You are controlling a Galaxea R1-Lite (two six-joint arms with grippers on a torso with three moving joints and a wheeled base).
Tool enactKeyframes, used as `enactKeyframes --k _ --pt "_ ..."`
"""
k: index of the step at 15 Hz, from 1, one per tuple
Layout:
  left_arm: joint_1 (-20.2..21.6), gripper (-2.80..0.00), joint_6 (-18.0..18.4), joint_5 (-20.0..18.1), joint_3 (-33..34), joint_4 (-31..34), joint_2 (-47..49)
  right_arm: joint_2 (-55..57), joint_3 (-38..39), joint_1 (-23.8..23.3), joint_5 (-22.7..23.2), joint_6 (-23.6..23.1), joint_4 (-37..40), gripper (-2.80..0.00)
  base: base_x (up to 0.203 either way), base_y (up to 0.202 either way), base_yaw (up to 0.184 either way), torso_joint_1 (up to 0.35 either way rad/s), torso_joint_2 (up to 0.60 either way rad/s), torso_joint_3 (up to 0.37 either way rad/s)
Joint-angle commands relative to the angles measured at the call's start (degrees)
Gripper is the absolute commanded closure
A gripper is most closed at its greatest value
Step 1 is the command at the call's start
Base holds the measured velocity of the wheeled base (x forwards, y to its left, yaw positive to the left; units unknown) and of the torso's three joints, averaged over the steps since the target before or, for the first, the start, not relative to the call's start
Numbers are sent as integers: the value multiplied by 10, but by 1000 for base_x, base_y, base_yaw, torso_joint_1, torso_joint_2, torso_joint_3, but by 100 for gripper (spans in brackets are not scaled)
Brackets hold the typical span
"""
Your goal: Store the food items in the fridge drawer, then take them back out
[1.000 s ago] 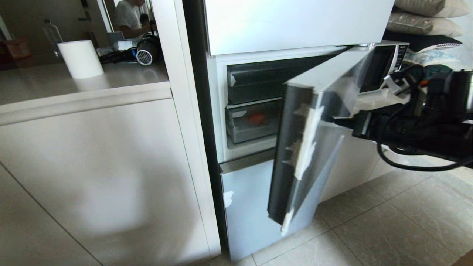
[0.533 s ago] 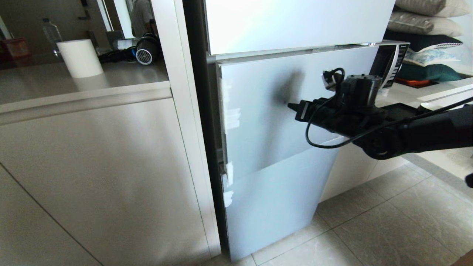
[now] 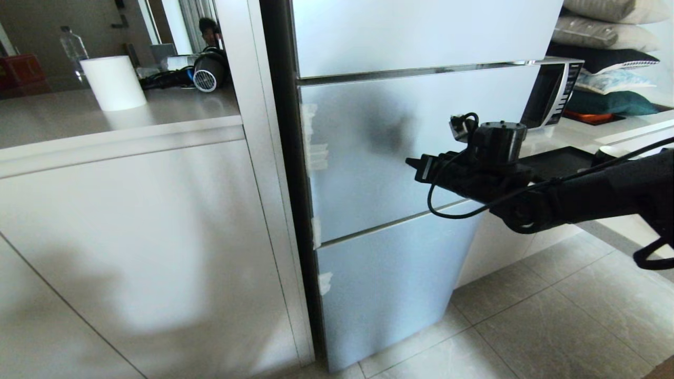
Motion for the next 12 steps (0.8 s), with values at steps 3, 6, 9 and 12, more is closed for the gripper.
enactKeyframes --k 3,6,9,12 --pt "0 0 0 1 0 0 0 -192 191 0 -1 -3 -21 0 0 0 0 0 0 0" --pt "0 0 0 1 0 0 0 -361 334 -10 -9 -8 -30 0 0 0 0 0 0 0" --pt "0 0 0 1 0 0 0 -557 482 -36 -56 -65 -20 0 0 0 0 0 0 0" --pt "0 0 0 0 0 0 1 -743 588 -83 -148 -145 44 0 0 0 0 0 0 0"
